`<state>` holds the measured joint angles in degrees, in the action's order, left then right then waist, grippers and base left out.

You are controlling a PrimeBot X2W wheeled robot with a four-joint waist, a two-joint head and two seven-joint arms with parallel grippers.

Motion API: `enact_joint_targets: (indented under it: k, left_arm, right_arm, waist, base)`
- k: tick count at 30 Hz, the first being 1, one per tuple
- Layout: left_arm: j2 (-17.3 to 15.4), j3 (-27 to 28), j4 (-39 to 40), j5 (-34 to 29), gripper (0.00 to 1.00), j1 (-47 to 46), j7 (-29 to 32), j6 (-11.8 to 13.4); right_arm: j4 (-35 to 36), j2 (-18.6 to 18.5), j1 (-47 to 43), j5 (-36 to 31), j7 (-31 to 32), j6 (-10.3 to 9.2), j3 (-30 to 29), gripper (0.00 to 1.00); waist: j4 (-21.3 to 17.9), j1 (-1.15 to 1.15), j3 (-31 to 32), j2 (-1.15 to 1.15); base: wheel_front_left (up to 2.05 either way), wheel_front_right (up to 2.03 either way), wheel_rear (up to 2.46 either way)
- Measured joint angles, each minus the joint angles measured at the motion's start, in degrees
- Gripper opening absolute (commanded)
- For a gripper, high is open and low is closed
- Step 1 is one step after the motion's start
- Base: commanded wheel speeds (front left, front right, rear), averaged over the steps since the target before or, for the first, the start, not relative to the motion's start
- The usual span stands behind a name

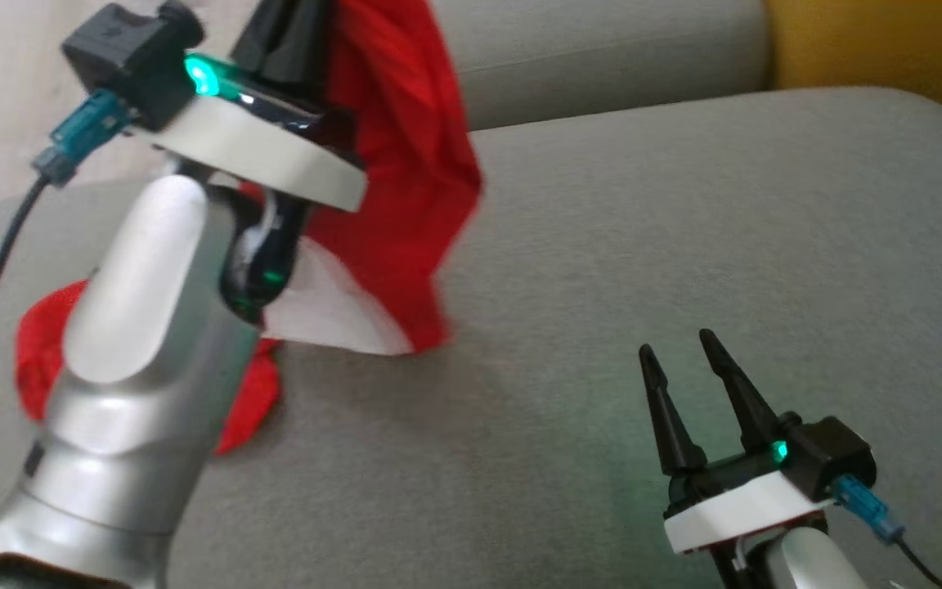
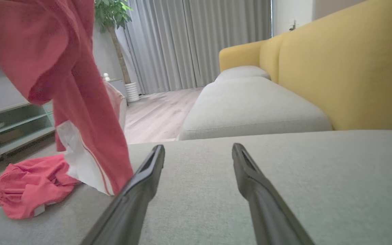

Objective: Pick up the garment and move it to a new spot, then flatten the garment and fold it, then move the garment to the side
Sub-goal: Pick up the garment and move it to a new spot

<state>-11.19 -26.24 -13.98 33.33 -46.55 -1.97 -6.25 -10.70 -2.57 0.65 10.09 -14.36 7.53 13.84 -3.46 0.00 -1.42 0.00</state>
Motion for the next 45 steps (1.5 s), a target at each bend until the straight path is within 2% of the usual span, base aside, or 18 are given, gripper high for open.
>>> enact_joint_targets:
  k: [8, 14, 15, 16, 17, 23, 28, 36, 41, 42, 45]
  left_arm:
    - [3.7, -3.6, 3.2, -0.3, 0.0, -0.1, 2.9, 2.5]
    - [5.9, -5.3, -2.8, -1.1, 0.0, -2.2, 3.5, 3.3]
    - [6.1, -5.4, -4.7, -1.3, 0.08, -3.2, 3.5, 3.2]
    - [6.2, -5.7, -6.7, -1.6, 0.45, -4.3, 3.4, 2.9]
    - [6.3, -5.8, -8.8, -1.6, 1.0, -5.5, 3.1, 2.7]
    - [6.7, -6.7, -21.7, -2.7, 1.0, -11.2, 0.6, 1.5]
    - [7.7, -7.6, -27.6, -2.6, 1.0, -12.2, -2.2, 0.3]
    - [7.6, -9.9, -30.4, -2.1, 1.0, -13.5, -6.5, -0.7]
    - [4.9, -11.5, -29.9, -3.6, 1.0, -11.2, -10.2, -0.8]
    - [4.9, -11.5, -29.9, -3.6, 1.0, -11.2, -10.2, -0.8]
    - [3.2, -10.8, -28.0, -3.0, 1.0, -5.8, -11.3, 0.5]
  right_arm:
    - [0.7, 0.0, 1.1, 2.4, 0.0, 0.0, -0.8, 1.0]
    - [2.7, -0.1, 3.6, 4.6, 0.0, 0.0, 2.7, 1.0]
    - [3.0, -0.1, 3.8, 5.1, 0.0, 0.0, 3.3, 1.0]
    - [3.3, -0.1, 4.0, 5.6, 0.0, 0.0, 3.9, 1.0]
    - [3.5, -0.1, 4.2, 6.0, 0.0, 0.0, 4.6, 1.0]
    - [4.8, -0.1, 5.1, 7.6, 0.0, 0.0, 6.6, 1.0]
    - [4.9, -0.1, 5.2, 7.7, 0.0, 0.0, 5.7, 1.0]
    - [4.6, -0.1, 5.7, 6.7, 0.0, 0.0, 3.0, 1.0]
    - [4.0, -0.1, 5.6, 4.6, 0.0, 0.0, -1.1, 1.0]
    - [4.0, -0.1, 5.6, 4.6, 0.0, 0.0, -1.1, 1.0]
    - [3.7, 0.0, 5.2, 3.4, 0.0, 0.0, -3.3, 1.0]
  waist:
    - [-7.7, 0.0, -0.9, 0.0]
    - [-14.6, 0.01, -3.5, 0.0]
    - [-15.8, 0.01, -4.2, 0.0]
    - [-16.9, 0.01, -4.8, 0.0]
    - [-18.0, 0.01, -5.5, 0.0]
    - [-23.2, 0.02, -9.9, 0.0]
    - [-24.3, 0.03, -12.3, 0.0]
    - [-19.4, 0.01, -11.1, 0.0]
    - [-13.5, 0.0, -9.2, 0.0]
    - [-13.5, 0.0, -9.2, 0.0]
    - [-10.2, 0.0, -7.9, 0.0]
  base:
    - [0.0, 0.0, 0.0]
    - [0.0, 0.0, 0.0]
    - [0.0, 0.0, 0.0]
    - [0.0, 0.0, 0.0]
    - [0.0, 0.0, 0.0]
    - [0.0, 0.0, 0.0]
    - [0.0, 0.0, 0.0]
    - [0.0, 0.0, 0.0]
    - [0.0, 0.0, 0.0]
    - [0.0, 0.0, 0.0]
    - [0.0, 0.0, 0.0]
